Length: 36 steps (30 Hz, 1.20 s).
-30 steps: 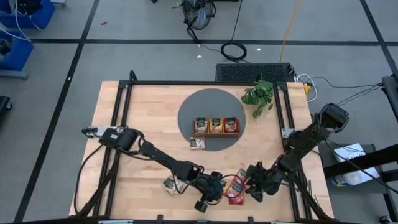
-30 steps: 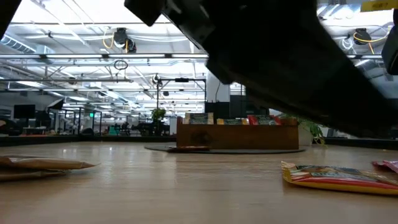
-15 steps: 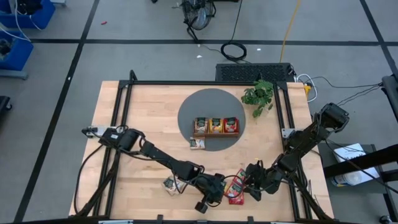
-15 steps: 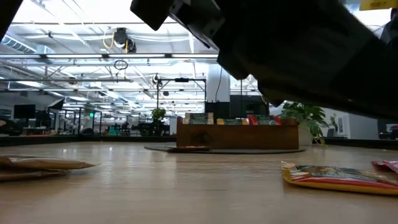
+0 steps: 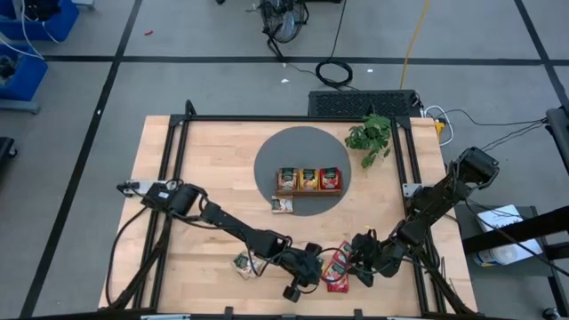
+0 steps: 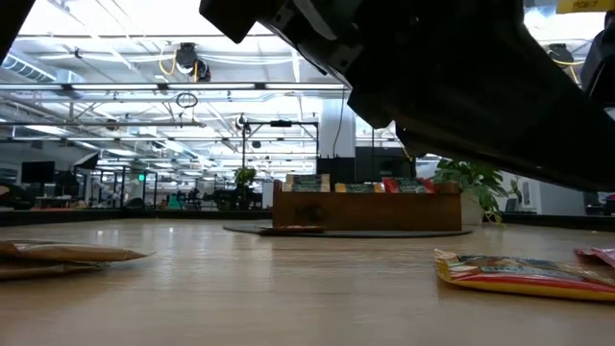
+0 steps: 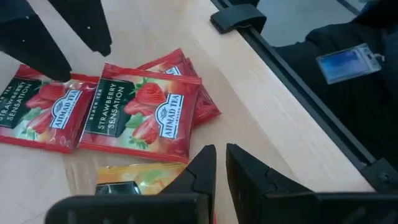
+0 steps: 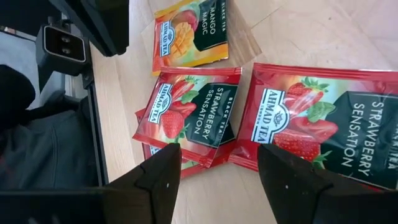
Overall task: Pick & Place Tea
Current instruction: Put the red tea packet into the right section of the wooden organizer
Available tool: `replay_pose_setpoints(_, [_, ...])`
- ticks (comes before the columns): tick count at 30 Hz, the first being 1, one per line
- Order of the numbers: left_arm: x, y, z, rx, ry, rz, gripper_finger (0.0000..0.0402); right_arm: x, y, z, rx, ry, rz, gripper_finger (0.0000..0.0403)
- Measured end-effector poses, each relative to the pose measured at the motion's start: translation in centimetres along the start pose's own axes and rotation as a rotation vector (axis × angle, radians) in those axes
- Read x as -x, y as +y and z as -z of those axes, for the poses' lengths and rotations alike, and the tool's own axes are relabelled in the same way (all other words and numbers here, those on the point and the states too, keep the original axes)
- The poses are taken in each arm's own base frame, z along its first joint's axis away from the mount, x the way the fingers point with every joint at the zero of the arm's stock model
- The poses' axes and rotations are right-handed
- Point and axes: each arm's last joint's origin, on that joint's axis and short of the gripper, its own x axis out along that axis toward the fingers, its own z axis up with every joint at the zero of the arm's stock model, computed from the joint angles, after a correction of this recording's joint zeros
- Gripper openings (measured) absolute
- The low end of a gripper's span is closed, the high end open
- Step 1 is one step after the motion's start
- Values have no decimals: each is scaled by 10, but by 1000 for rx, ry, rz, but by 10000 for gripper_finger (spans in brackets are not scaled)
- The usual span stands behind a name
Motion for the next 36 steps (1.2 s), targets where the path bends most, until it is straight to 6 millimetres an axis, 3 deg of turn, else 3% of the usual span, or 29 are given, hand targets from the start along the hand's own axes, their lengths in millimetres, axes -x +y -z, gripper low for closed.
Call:
replay_pose_setpoints(11, [-3, -31, -7, -63, -70, 27, 42, 0, 0, 0, 21, -4, 1, 196])
replay_pose_setpoints(19, [-3, -25, -7, 44, -66, 0, 42, 0, 0, -1, 45, -21, 7, 196])
replay_pose_setpoints(24, [-16, -25, 3, 54, -74, 4, 42, 0, 0, 0, 3, -11, 2, 196])
replay_pose_setpoints(30, [-37, -11, 13, 90, -30, 39, 42, 0, 2, 0, -25, 0, -21, 196])
replay_pose_setpoints(36, [-39, 2, 4, 106, -20, 20, 42, -2, 1, 1, -37, 2, -12, 196])
